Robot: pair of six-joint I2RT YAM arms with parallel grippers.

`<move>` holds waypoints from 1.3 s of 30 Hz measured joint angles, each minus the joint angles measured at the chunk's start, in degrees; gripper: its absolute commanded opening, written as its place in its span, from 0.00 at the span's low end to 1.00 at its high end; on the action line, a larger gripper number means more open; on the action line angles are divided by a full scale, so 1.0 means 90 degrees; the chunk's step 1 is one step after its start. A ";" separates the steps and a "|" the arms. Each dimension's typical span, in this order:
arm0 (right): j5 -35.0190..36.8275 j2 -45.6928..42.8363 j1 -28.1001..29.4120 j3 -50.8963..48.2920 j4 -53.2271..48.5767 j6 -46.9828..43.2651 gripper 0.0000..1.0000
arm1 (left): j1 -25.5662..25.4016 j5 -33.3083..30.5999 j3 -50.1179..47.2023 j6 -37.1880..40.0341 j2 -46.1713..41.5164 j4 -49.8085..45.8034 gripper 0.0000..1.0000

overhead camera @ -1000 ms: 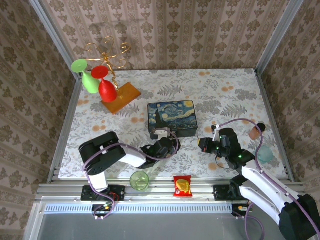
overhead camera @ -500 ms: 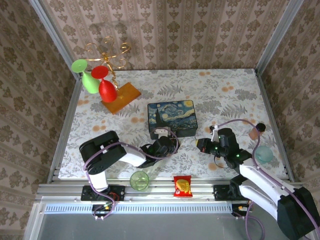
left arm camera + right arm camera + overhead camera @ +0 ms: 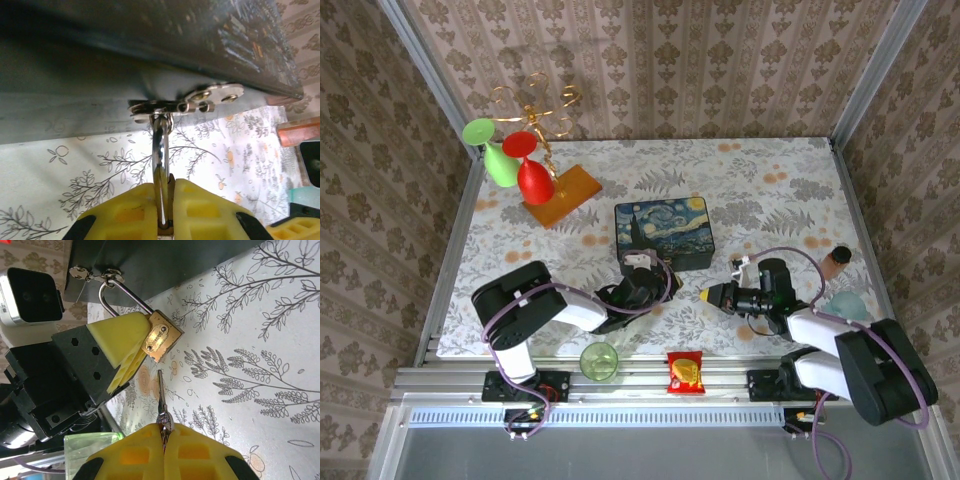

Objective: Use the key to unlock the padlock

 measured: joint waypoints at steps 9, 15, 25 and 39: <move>-0.0780 0.1282 -0.0034 0.0073 0.1596 0.0799 0.00 | 0.0073 0.0160 -0.0109 -0.0296 -0.0007 0.0546 0.00; -0.0979 0.1826 -0.0041 0.0102 0.2188 0.1132 0.00 | 0.0151 0.0187 -0.0153 -0.0566 -0.0007 0.0933 0.00; -0.1083 0.2365 -0.0051 0.0126 0.3293 0.1702 0.00 | 0.0163 0.0209 -0.0170 -0.0879 -0.0005 0.1443 0.00; -0.1088 0.3135 -0.0172 0.0134 0.4813 0.2482 0.00 | 0.0163 0.0206 -0.0279 -0.0959 -0.0005 0.1637 0.00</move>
